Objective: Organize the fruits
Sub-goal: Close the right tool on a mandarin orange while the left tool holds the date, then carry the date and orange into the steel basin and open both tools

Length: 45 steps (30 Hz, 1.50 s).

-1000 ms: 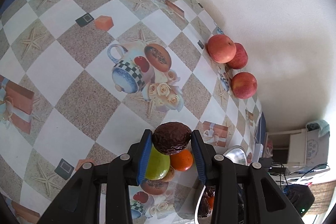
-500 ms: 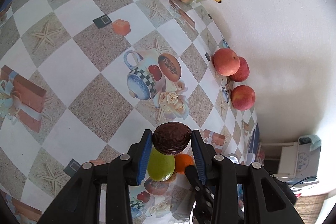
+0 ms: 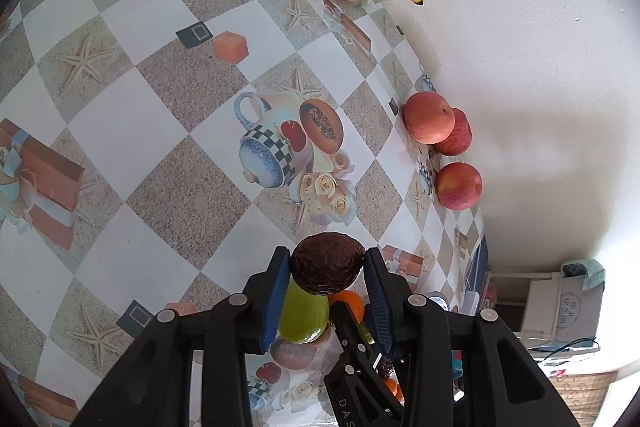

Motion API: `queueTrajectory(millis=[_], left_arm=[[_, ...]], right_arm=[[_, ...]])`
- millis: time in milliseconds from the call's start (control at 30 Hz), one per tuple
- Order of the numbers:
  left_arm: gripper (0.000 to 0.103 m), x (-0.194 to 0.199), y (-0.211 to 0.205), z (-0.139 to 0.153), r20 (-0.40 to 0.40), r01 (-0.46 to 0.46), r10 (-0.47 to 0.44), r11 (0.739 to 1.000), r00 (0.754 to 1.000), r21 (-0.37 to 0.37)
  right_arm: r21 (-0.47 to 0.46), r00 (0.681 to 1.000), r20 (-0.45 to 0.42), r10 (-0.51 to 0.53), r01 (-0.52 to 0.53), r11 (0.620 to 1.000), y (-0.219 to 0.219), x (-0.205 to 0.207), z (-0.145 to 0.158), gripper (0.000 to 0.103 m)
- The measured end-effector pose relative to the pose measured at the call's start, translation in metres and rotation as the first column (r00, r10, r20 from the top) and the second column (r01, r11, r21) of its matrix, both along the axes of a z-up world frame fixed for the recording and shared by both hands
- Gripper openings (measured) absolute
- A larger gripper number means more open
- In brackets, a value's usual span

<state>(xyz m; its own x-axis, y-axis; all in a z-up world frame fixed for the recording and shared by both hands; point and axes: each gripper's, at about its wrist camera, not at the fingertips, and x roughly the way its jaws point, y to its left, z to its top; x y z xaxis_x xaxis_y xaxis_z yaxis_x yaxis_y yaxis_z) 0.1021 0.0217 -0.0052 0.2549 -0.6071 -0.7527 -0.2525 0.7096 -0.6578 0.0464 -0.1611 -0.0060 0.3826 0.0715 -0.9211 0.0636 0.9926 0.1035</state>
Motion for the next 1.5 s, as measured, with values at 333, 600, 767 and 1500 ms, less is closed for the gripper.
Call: queueTrajectory(millis=[333, 600, 767, 1500], left_arm=[[0.040, 0.002, 0.001, 0.001, 0.014, -0.008, 0.008, 1.000, 1.000, 0.005], [0.040, -0.001, -0.011, 0.009, 0.045, 0.026, -0.026, 1.000, 0.999, 0.011], [0.040, -0.007, -0.035, 0.017, 0.081, 0.090, -0.090, 0.996, 0.993, 0.011], [0.042, -0.073, -0.212, 0.011, 0.195, 0.554, -0.551, 0.831, 0.811, 0.044]], right_arm=[[-0.047, 1.000, 0.016, 0.003, -0.003, 0.999, 0.003, -0.003, 0.000, 0.034], [0.071, 0.996, 0.072, -0.052, 0.047, 0.996, -0.015, -0.013, 0.027, 0.034], [0.085, 0.990, 0.078, -0.118, 0.111, 0.990, -0.031, -0.028, 0.045, 0.034], [0.066, 0.830, -0.016, -0.557, 0.557, 0.828, -0.185, -0.113, 0.034, 0.034]])
